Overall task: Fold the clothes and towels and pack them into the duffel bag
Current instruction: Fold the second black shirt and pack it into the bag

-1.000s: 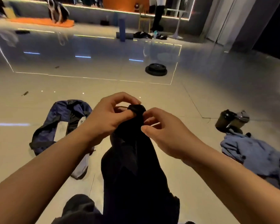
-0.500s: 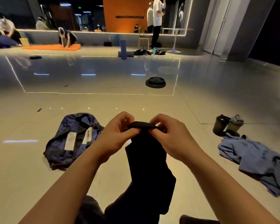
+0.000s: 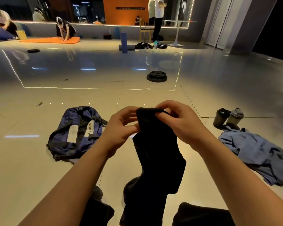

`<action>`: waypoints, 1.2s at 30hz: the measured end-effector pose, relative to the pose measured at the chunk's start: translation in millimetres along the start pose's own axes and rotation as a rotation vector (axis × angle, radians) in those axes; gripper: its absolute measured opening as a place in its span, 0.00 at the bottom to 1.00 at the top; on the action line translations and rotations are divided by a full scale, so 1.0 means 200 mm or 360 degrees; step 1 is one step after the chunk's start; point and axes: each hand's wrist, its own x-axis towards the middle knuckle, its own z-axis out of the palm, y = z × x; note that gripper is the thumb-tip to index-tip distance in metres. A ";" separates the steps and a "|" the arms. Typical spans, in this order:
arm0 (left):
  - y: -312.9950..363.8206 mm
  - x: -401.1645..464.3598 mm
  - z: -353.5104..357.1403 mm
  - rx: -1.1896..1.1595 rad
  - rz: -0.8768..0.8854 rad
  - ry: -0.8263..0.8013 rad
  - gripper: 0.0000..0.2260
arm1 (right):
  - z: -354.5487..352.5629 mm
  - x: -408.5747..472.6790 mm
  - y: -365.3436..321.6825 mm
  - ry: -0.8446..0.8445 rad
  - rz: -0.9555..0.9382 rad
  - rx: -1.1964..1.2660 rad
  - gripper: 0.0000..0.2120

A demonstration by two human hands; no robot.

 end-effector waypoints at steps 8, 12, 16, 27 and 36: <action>0.00 -0.08 0.11 -0.0350 -0.0102 0.0079 0.10 | 0.00 -0.07 0.03 0.0204 0.0056 0.0070 0.08; -0.01 -0.14 0.11 -0.0391 -0.0241 0.0122 0.11 | 0.01 -0.15 0.05 0.0307 0.0094 0.0011 0.07; 0.02 -0.18 0.09 -0.0432 -0.0308 -0.0040 0.13 | 0.03 -0.18 0.05 0.0319 0.0114 -0.0016 0.06; -0.05 -0.12 0.12 -0.0128 -0.0199 0.0048 0.12 | 0.08 -0.12 0.08 0.0291 0.0201 -0.0147 0.05; -0.03 -0.14 0.11 -0.0240 -0.0269 0.0282 0.05 | 0.16 -0.19 0.08 0.0496 0.0126 -0.0567 0.08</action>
